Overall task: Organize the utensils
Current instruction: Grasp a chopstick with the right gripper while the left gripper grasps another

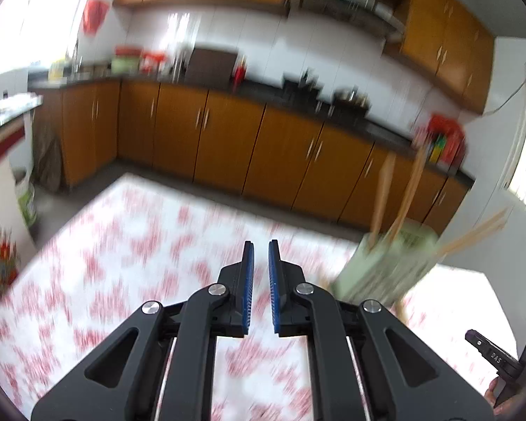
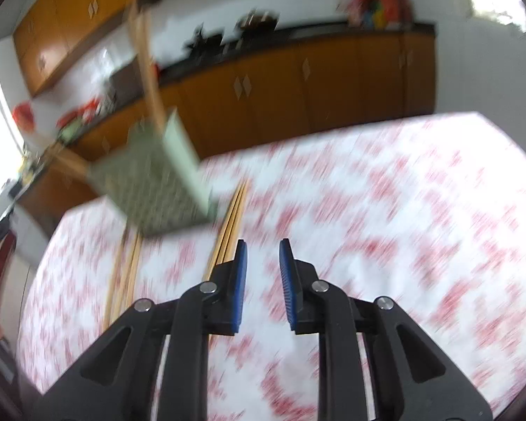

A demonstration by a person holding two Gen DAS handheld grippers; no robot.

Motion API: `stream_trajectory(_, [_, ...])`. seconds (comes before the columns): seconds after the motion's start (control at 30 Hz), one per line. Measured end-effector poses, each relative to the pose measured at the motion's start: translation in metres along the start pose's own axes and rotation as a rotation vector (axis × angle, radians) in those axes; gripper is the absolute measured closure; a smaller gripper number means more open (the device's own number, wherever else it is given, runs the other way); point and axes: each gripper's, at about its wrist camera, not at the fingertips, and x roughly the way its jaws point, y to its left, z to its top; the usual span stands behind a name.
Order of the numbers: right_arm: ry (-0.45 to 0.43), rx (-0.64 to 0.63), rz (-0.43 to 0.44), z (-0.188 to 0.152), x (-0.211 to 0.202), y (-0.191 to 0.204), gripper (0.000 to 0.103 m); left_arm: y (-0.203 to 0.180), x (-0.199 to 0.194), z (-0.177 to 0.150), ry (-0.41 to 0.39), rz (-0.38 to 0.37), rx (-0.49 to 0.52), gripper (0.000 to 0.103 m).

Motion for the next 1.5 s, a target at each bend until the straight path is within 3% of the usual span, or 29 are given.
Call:
stream_trajectory(0.13, [0.103,-0.05,0.046,-0.029,0.029,0.023,0.082,0.012,0.024,-0.032,0.124,0.011,-0.011,0.095])
stream_trajectory(0.4, [0.165,-0.116,0.001,-0.036,0.059,0.044,0.086,0.006,0.035,-0.052,0.183,-0.014,0.041,0.095])
stream_trajectory(0.7, [0.132,-0.143,-0.103,-0.032,0.058,0.035,0.086,-0.008,0.043,-0.064,0.229,-0.072,0.056,0.095])
stream_trajectory(0.97, [0.131,-0.105,-0.044,-0.026,0.055,0.024,0.086,-0.025,0.054,-0.073,0.281,-0.13,0.062,0.095])
stream_trajectory(1.13, [0.15,-0.122,-0.053,-0.031,0.058,0.024,0.085,-0.034,0.057,-0.077,0.302,-0.153,0.07,0.095])
stream_trajectory(1.23, [0.142,-0.149,-0.095,-0.032,0.061,0.026,0.095,-0.037,0.059,-0.079,0.318,-0.167,0.071,0.095])
stream_trajectory(1.5, [0.096,0.018,-0.25,-0.018,0.056,-0.021,0.095,-0.052,0.067,-0.096,0.369,-0.204,0.107,0.095])
